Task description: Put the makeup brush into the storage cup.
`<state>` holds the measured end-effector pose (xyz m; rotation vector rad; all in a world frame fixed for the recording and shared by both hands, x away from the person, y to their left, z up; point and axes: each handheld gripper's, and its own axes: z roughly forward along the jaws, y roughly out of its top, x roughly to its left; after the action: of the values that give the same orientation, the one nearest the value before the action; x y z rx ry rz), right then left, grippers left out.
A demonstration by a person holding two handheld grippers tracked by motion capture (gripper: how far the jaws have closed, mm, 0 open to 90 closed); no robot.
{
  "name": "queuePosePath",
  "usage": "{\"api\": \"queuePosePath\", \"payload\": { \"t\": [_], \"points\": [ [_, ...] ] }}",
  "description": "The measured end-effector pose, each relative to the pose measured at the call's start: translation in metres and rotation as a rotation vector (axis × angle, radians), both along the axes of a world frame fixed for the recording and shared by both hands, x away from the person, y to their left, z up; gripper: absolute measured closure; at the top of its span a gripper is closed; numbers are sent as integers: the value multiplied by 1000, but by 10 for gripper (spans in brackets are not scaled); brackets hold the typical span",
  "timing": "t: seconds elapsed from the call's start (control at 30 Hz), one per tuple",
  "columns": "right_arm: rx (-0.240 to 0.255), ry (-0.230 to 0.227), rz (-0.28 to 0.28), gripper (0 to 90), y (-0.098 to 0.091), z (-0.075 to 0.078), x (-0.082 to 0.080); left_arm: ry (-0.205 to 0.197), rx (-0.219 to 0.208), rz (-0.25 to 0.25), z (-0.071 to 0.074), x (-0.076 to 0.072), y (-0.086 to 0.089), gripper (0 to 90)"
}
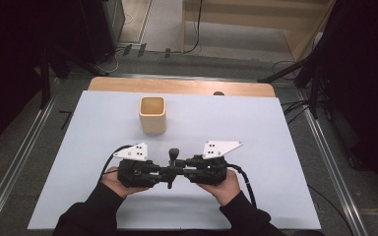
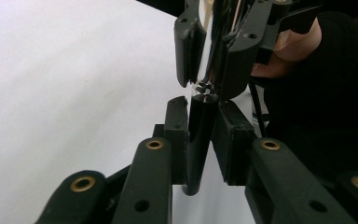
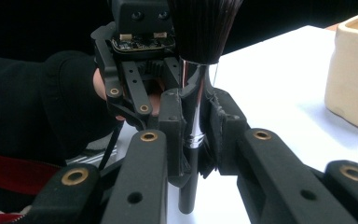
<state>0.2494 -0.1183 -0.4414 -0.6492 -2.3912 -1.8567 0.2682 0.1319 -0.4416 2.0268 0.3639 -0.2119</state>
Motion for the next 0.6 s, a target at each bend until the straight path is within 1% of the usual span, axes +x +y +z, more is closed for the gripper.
{"api": "queuePosePath", "payload": {
  "t": [0.07, 0.2, 0.27, 0.3, 0.33, 0.43, 0.5, 0.53, 0.6],
  "points": [
    [0, 4, -1, 780, 0, 0, 0, -16, 4, -6, 0, 0, 0, 781],
    [1, 14, -1, 779, -1, 0, 1, -45, 13, 3, 1, -2, -1, 790],
    [-2, 7, -6, 777, -1, 0, 1, -58, 12, 7, 1, -3, -1, 795],
    [-1, 9, -4, 776, -1, 1, 1, -71, 10, 7, 1, -3, -1, 797],
    [0, 1, -7, 774, -1, 1, 1, -74, 7, 6, 1, -3, -1, 798],
    [-4, -10, -7, 762, -1, 2, 0, -63, 1, -1, 1, -2, -1, 800],
    [3, -5, -7, 706, -2, 2, 0, -52, 1, 7, 1, -2, 0, 800],
    [-2, -3, -9, 680, -2, 2, 1, -42, 3, 8, 1, -1, 1, 800],
    [-9, 2, -15, 652, -4, 2, 0, -29, -2, 21, 1, 1, 3, 800]
  ]
}}
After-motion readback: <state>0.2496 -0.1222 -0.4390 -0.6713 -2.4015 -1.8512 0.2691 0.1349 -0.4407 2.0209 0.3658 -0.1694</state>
